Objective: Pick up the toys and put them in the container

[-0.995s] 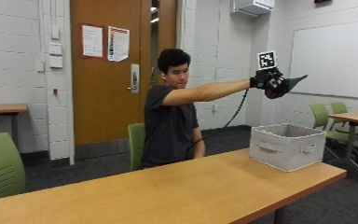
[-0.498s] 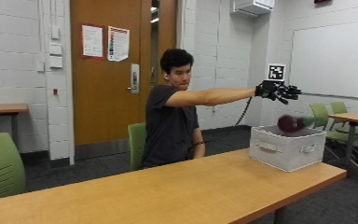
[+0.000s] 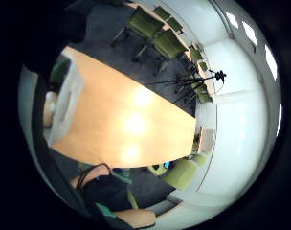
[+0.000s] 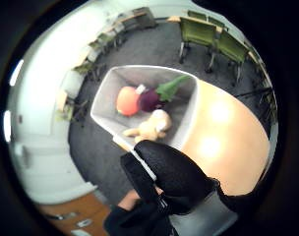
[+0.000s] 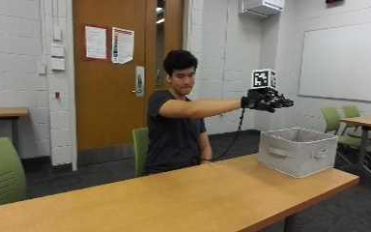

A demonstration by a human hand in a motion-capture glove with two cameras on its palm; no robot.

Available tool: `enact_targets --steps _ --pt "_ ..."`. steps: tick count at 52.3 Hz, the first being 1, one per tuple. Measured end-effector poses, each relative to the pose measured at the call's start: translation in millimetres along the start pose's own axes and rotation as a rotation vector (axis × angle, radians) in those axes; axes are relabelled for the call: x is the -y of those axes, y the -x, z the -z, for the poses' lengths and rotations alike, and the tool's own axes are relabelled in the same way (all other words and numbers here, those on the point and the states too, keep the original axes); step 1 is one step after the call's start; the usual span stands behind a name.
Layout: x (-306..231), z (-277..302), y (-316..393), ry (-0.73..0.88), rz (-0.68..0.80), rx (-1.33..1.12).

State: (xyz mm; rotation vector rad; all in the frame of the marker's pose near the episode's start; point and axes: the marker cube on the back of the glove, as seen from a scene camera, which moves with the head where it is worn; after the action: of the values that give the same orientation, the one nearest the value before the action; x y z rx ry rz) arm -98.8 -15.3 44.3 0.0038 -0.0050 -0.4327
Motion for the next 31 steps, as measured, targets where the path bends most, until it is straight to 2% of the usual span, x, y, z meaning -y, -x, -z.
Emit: enact_targets --steps 3,5,16,31 --pt "-12.1 -6.3 -35.0 -0.001 -0.183 -0.083" --pt "-20.7 -8.6 -51.9 -0.004 -0.242 -0.114" --pt "-78.6 -20.4 -131.8 -0.007 -0.359 -0.124" --pt "-148.4 -35.5 -196.9 -0.011 -0.484 -0.091"
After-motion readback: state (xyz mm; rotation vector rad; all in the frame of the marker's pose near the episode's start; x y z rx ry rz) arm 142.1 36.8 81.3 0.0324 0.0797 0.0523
